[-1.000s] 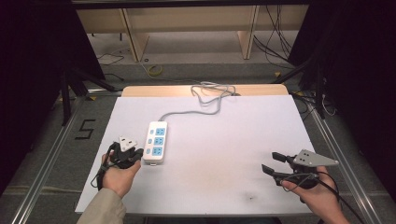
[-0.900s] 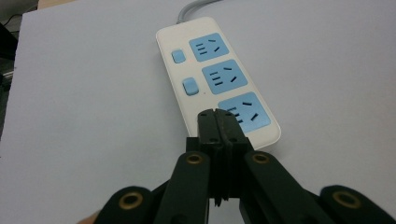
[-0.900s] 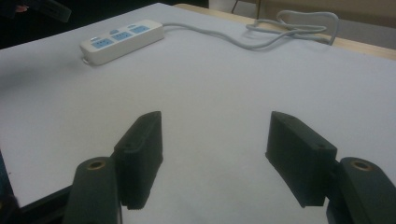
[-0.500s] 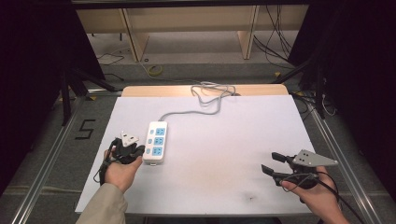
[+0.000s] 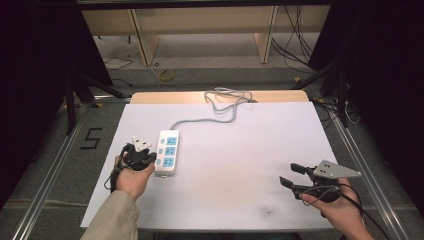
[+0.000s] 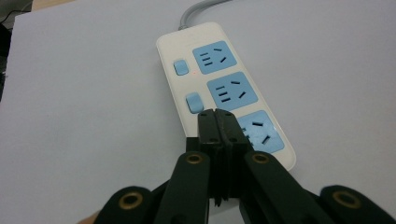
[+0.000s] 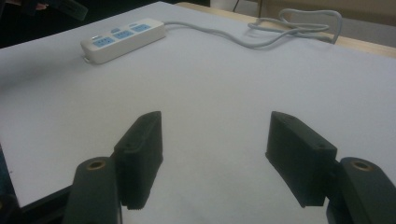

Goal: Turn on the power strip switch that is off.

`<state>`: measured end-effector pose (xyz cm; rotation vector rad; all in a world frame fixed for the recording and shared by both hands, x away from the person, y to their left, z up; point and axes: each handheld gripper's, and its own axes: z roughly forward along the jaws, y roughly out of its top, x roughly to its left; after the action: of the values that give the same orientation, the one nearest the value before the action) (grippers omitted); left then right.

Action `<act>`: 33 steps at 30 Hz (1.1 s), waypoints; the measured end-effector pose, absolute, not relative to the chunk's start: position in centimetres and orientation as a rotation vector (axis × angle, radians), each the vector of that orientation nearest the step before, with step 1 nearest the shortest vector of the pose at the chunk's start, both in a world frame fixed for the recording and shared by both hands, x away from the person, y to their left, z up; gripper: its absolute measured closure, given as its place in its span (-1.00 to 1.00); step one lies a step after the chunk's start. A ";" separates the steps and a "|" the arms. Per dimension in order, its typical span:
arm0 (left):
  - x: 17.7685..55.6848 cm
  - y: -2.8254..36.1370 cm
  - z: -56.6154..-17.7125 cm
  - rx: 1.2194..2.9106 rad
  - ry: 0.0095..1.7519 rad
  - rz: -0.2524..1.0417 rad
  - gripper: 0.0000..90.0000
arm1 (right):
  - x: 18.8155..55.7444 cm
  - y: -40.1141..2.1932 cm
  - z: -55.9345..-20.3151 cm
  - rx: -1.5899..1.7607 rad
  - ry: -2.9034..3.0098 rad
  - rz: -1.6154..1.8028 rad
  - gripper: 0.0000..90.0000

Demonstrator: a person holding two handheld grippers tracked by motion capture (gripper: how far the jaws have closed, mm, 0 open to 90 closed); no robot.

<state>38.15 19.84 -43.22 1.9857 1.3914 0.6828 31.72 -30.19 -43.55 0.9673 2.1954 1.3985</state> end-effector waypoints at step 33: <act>40.7 19.3 -43.9 1.985 1.434 0.668 0.99 | 31.7 -30.1 -43.6 0.962 2.205 1.388 -0.19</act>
<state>40.70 19.33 -43.86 1.9851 1.4340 0.6678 31.71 -30.12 -43.57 0.9624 2.2046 1.3878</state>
